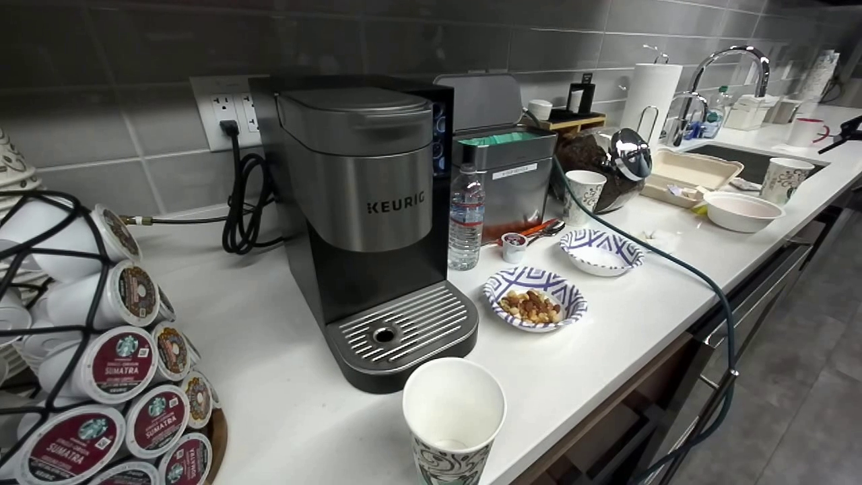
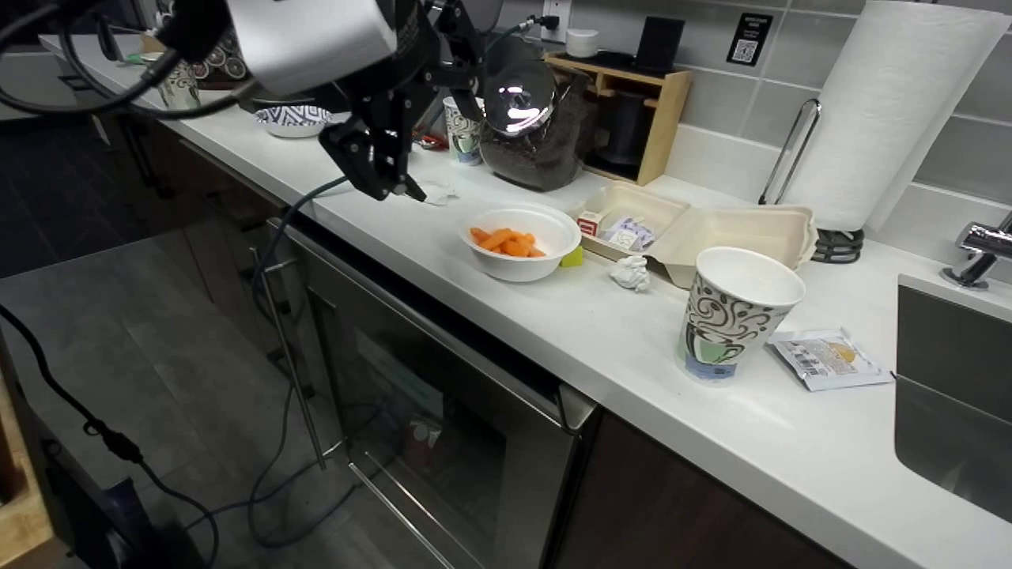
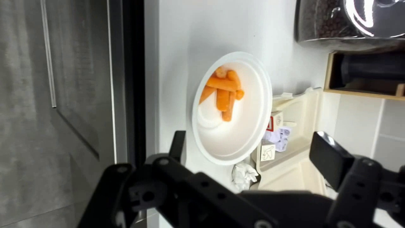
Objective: Pour the contents of the white bowl into the striped bowl
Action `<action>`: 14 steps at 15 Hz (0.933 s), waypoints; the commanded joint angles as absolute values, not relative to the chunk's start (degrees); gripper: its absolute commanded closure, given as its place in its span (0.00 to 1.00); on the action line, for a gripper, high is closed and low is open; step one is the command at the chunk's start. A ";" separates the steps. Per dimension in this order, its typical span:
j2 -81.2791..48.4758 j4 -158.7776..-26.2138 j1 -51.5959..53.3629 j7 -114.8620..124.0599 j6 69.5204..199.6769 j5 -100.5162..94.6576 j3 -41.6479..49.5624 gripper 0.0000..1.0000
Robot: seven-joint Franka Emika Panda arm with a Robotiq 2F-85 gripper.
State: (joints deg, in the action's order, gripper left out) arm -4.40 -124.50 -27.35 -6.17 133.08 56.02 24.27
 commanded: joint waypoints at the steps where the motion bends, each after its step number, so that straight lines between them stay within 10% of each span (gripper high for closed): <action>1: -9.32 -123.58 -27.40 -18.54 134.36 67.25 23.38 0.00; 14: -17.39 -121.33 -25.98 -39.13 147.20 79.24 19.21 0.00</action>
